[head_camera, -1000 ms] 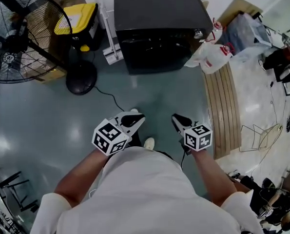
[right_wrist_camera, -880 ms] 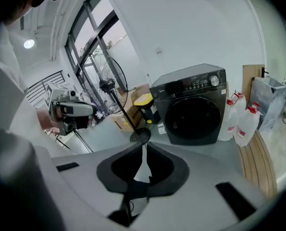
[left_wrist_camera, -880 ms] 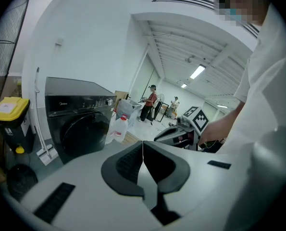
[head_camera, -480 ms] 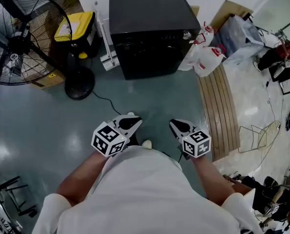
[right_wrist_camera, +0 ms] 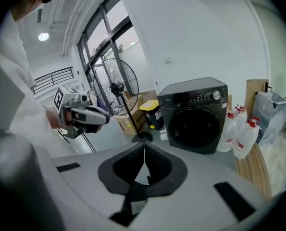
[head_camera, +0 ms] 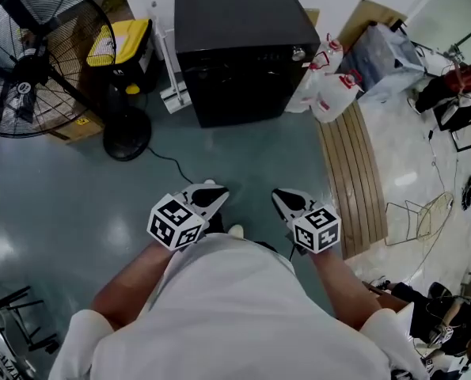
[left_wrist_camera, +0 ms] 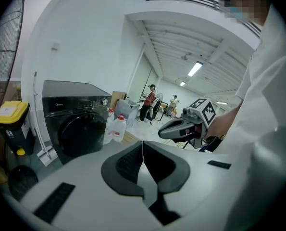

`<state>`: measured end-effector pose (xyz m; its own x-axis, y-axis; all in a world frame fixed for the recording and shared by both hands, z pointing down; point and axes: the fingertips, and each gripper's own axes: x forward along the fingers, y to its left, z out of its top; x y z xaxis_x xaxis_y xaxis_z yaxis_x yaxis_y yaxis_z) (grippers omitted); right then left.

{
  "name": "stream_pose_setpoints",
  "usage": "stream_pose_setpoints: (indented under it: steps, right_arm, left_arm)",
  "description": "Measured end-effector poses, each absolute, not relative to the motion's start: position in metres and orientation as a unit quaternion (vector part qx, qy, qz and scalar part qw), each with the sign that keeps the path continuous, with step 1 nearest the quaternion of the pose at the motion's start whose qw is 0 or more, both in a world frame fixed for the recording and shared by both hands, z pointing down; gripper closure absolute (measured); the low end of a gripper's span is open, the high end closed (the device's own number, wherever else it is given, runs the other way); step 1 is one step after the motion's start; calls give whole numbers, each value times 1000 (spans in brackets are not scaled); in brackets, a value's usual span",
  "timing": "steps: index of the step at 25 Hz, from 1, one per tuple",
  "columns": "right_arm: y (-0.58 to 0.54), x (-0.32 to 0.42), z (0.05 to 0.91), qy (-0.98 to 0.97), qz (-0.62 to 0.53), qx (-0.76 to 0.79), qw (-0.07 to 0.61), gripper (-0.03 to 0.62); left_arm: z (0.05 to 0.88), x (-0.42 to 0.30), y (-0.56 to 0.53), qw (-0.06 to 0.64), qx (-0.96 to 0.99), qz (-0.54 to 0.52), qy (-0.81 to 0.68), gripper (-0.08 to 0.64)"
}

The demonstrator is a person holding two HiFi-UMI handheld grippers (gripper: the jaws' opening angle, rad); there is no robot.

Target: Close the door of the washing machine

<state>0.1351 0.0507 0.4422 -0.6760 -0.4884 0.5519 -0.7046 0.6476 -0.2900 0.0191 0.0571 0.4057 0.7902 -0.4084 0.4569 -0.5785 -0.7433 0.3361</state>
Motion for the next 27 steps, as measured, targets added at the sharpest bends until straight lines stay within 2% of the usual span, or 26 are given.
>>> stream_pose_setpoints:
  steps: [27]
  right_arm:
    - [42,141,442,-890,232,324,221,584]
  left_arm:
    - [418,27,50,243,907,196,-284,541]
